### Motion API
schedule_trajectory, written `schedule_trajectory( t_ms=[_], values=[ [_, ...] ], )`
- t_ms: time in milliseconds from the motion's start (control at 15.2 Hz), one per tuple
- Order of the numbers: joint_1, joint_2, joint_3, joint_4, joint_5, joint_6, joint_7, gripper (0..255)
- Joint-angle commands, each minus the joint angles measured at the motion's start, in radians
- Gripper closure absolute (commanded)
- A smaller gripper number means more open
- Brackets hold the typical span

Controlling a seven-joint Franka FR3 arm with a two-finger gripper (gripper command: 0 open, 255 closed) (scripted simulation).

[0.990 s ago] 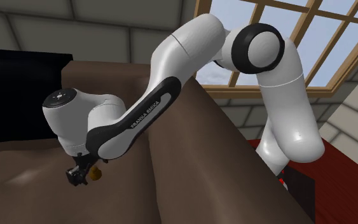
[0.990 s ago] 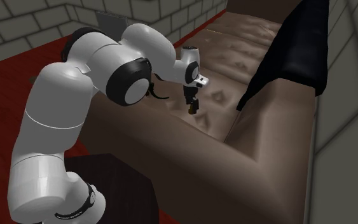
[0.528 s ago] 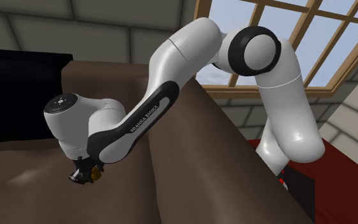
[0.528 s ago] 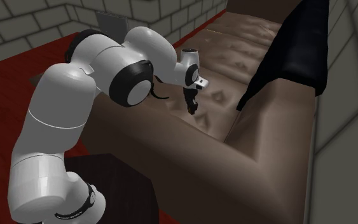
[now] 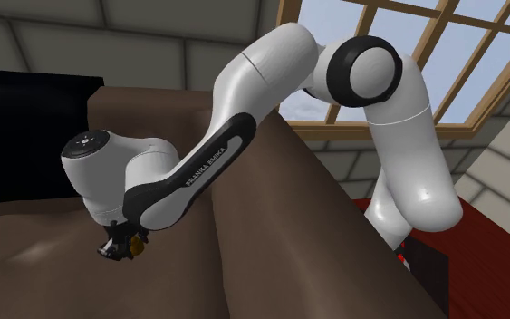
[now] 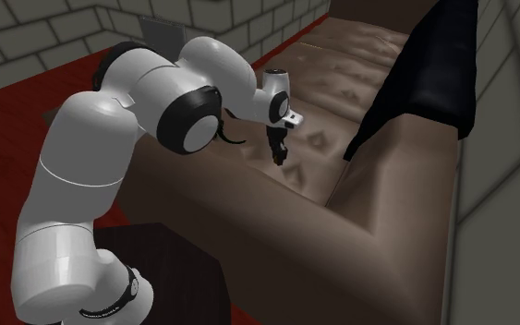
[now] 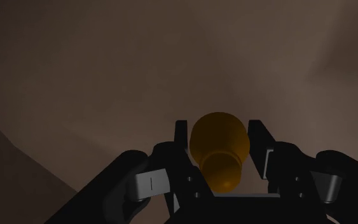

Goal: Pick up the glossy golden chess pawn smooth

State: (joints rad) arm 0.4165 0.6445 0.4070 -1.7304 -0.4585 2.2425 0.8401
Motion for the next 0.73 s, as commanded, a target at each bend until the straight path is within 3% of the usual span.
schedule_trajectory(
  t_ms=[0, 660],
  values=[
    [-0.005, -0.017, 0.006, -0.002, 0.008, -0.014, -0.007, 255],
    [-0.025, -0.098, 0.036, 0.012, 0.055, -0.103, -0.042, 255]
  ],
)
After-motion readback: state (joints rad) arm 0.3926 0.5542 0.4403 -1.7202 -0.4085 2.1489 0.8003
